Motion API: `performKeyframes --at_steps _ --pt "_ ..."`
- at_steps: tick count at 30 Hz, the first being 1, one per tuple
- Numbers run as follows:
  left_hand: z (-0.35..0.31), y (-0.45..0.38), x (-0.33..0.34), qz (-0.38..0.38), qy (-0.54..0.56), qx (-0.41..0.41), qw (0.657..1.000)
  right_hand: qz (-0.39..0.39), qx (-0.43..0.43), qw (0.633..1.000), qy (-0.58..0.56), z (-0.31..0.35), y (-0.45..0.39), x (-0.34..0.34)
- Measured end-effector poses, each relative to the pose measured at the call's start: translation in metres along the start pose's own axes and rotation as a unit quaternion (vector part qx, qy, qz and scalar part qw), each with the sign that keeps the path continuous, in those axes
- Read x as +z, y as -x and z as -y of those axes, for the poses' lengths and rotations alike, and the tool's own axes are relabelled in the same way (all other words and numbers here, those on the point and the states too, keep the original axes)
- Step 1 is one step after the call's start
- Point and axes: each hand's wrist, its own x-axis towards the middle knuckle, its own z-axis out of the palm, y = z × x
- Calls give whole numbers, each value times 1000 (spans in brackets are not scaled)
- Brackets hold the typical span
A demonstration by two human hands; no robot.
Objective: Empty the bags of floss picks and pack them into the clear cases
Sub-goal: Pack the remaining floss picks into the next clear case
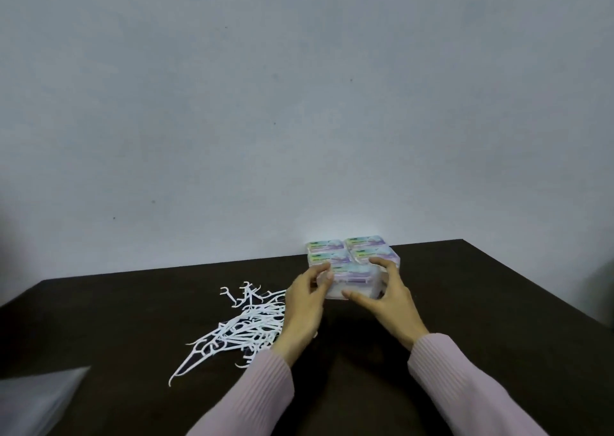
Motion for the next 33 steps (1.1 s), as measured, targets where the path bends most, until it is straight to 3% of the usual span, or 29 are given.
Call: performKeyframes --at_steps 4,8,13,19,24,29,33 --pt "2 3 -8 38 -159 164 973 -16 -1 1000 -25 -2 1 -1" --pt "8 5 -11 2 -335 294 895 -26 -11 998 -54 -3 -1 0" --pt "7 6 -10 -38 -425 408 807 -23 -42 998 -30 1 4 3" --pt "10 6 -8 -67 -501 461 729 -32 -58 996 52 3 6 3" --pt "10 3 -3 -119 -533 476 689 -47 -90 990 100 2 8 4" --pt "6 4 -1 -129 -550 467 680 -59 -104 989 92 5 10 2" --pt "10 4 -5 -91 -552 459 690 -97 -122 975 160 4 10 -2"
